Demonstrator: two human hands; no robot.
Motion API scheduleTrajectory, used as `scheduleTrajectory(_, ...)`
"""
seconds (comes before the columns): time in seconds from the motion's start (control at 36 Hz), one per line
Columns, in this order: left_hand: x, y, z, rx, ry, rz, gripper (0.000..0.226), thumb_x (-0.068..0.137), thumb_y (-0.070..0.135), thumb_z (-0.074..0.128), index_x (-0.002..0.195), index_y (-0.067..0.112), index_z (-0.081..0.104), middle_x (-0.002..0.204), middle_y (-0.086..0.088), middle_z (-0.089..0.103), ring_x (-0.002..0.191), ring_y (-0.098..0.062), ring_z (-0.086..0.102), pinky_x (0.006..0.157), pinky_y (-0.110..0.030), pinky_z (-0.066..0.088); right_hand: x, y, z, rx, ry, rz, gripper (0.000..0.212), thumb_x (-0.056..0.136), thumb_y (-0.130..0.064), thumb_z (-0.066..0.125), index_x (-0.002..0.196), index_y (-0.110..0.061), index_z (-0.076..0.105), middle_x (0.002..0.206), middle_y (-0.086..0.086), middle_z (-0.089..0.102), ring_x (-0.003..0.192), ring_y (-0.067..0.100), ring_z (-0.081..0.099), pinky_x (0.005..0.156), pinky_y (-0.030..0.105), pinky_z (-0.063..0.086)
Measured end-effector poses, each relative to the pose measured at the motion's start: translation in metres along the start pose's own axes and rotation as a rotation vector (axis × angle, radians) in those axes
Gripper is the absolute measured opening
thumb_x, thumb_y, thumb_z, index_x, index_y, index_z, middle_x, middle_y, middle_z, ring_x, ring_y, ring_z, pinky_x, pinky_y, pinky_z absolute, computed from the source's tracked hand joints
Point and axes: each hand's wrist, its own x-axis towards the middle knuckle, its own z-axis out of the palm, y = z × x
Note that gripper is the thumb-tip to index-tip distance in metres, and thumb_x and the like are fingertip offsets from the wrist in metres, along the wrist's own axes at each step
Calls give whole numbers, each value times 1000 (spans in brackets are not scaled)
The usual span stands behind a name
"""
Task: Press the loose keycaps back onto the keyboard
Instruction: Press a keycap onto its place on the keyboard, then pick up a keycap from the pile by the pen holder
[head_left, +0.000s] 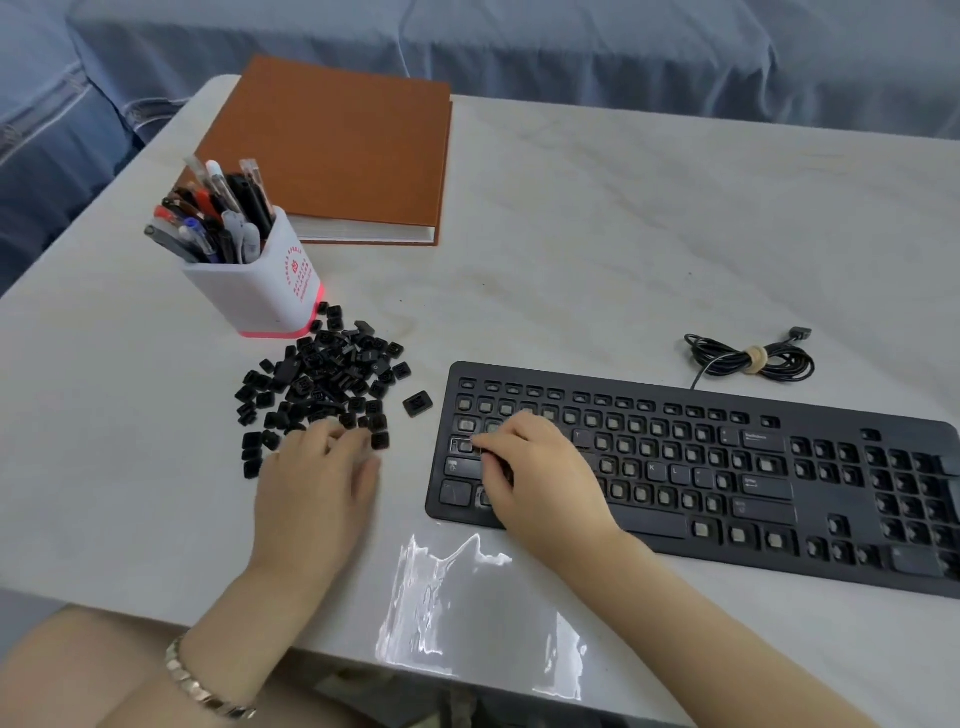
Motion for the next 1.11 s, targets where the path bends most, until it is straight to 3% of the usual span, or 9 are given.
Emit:
scheduleTrajectory(0.14, 0, -3, -2, -74, -39, -26, 7, 81, 5, 71, 88, 3, 71, 83, -7, 61, 72, -28, 60, 55, -26, 38, 20, -22, 3, 56, -127, -19, 25, 84, -7, 52, 102, -6, 70, 92, 8, 61, 89, 28, 58, 72, 35, 50)
scheduleTrajectory(0.22, 2, -6, -2, -110, -68, -29, 5, 83, 4, 68, 86, 2, 71, 82, -7, 60, 68, -26, 60, 56, -26, 39, 36, -30, 10, 0, -272, -18, 34, 93, -8, 45, 123, -10, 59, 117, 6, 52, 113, 21, 45, 90, 33, 43)
scheduleTrajectory(0.28, 4, -6, -4, -138, -89, -28, 6, 83, 2, 67, 88, 1, 70, 84, -8, 61, 68, -25, 61, 57, -26, 40, 46, -34, 15, -47, -347, -9, 37, 93, -6, 42, 128, -12, 54, 124, 5, 46, 118, 20, 39, 94, 34, 40)
scheduleTrajectory(0.42, 6, -12, -5, -246, -98, -170, 14, 91, 6, 56, 96, 4, 69, 95, -2, 61, 77, -17, 55, 68, -23, 37, 67, -44, 25, -175, -404, 3, 37, 92, -5, 45, 127, -11, 51, 129, 5, 40, 120, 22, 36, 94, 34, 40)
scheduleTrajectory(0.53, 7, -17, -6, -336, -64, -209, 9, 87, 2, 60, 88, 4, 68, 85, 1, 58, 69, -7, 49, 65, -12, 35, 78, -50, 33, -178, -491, -19, 39, 94, -15, 48, 133, -18, 46, 132, 5, 39, 122, 23, 36, 95, 36, 41)
scheduleTrajectory(0.64, 7, -19, -9, -425, -33, -248, 13, 87, 0, 59, 92, 6, 69, 84, 2, 58, 74, -2, 52, 70, -3, 35, 81, -56, 43, -180, -553, -46, 33, 94, -24, 51, 127, -20, 53, 124, 4, 43, 119, 21, 37, 89, 36, 44)
scheduleTrajectory(0.81, 8, -23, -10, -579, 3, -384, 21, 91, 2, 52, 99, 15, 67, 90, 5, 61, 82, -6, 57, 75, -13, 44, 68, -57, 45, -228, -530, -101, 27, 98, -21, 41, 118, -12, 56, 121, 5, 41, 117, 21, 38, 83, 33, 43)
scheduleTrajectory(0.94, 9, -26, -9, -442, -81, -253, 27, 91, -5, 47, 103, 8, 68, 90, 5, 53, 80, -4, 49, 71, -3, 34, 55, -56, 45, -272, -535, -182, 31, 98, -26, 41, 122, -11, 54, 134, 4, 35, 120, 23, 35, 83, 33, 41)
scheduleTrajectory(1.11, 12, -24, -11, -390, -198, -175, 25, 94, 4, 48, 107, 7, 68, 95, 8, 47, 79, -3, 48, 69, 0, 32, 52, -50, 49, -302, -559, -155, 23, 94, -14, 51, 116, -9, 56, 122, 3, 43, 114, 23, 36, 85, 34, 46)
